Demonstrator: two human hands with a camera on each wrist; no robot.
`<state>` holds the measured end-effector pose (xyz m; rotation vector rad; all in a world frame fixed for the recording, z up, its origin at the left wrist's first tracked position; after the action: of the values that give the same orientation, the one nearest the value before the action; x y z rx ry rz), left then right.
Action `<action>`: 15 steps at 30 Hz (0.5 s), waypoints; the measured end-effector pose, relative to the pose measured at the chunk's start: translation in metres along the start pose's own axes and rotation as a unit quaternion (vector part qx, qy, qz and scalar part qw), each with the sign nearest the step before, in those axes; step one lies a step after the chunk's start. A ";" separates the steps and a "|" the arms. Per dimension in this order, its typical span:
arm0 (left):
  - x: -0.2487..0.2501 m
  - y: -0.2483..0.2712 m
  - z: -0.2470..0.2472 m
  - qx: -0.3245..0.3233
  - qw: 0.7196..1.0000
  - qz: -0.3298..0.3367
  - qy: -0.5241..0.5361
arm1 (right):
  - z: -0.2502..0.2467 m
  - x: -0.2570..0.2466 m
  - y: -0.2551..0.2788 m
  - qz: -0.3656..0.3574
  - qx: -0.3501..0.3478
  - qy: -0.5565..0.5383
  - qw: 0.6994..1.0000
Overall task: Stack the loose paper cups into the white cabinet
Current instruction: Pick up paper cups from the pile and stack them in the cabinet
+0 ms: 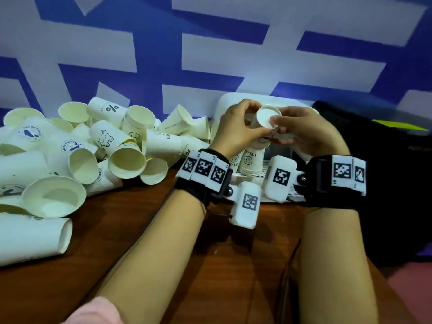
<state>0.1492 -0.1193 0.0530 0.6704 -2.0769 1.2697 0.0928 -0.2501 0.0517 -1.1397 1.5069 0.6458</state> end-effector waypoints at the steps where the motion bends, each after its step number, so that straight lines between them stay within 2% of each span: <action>1: -0.003 -0.002 0.004 -0.009 1.000 0.001 0.008 | -0.003 0.005 -0.002 0.008 0.011 -0.010 1.000; 5: -0.012 -0.012 0.025 -0.055 0.997 -0.003 0.063 | -0.016 0.019 -0.015 0.012 0.054 -0.031 0.998; 8: -0.016 -0.018 0.036 -0.065 0.995 -0.005 0.072 | -0.022 0.026 -0.019 0.007 0.078 -0.068 0.995; 11: -0.017 -0.024 0.041 -0.072 0.997 0.005 0.035 | -0.031 0.036 -0.021 0.005 0.109 -0.099 0.989; 15: -0.016 -0.027 0.043 -0.072 0.997 0.029 -0.026 | -0.034 0.045 -0.027 -0.001 0.116 -0.117 0.986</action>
<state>0.1688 -0.1675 0.0421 0.5883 -2.2194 1.1323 0.1050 -0.3044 0.0224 -0.8567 1.3410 0.5651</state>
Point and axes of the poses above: each hand's wrist, its own y-axis away from the middle knuckle, its own z-axis out of the palm, x = y × z, the point moved 9 cm from there along -y, towards the middle knuckle, and after that the axes turned 1 degree about -y, right-handed, at the moved point
